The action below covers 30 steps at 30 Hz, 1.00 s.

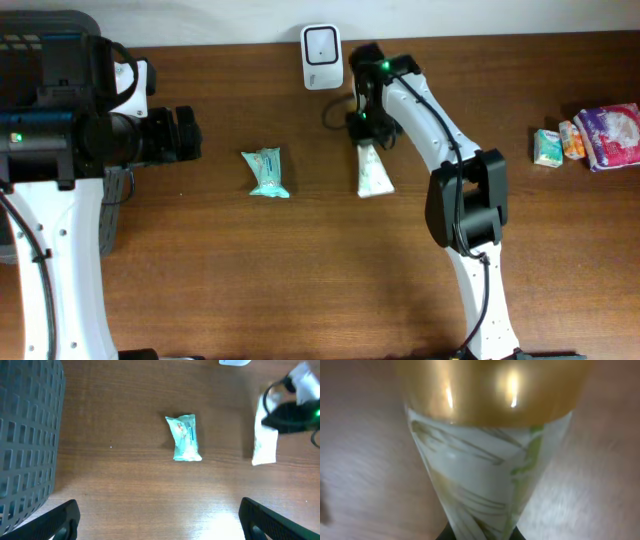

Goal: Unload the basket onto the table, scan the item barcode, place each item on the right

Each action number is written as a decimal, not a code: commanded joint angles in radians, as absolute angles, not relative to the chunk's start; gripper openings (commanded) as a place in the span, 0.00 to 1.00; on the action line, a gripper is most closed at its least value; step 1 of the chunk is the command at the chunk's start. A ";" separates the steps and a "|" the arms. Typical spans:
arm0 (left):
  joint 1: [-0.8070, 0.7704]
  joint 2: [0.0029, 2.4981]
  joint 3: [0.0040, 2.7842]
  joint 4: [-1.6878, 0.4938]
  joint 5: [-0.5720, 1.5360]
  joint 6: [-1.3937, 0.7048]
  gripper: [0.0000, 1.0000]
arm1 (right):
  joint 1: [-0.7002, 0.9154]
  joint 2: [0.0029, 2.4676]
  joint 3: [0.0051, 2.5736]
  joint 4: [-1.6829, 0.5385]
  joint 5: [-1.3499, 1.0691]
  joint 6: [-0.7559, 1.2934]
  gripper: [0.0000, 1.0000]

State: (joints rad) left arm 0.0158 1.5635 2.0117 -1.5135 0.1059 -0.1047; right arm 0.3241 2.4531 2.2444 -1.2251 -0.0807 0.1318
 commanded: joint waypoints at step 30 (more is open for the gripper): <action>0.016 1.560 2.014 -1.512 0.116 -0.093 0.99 | -0.045 2.311 2.375 -1.071 -0.164 0.472 0.04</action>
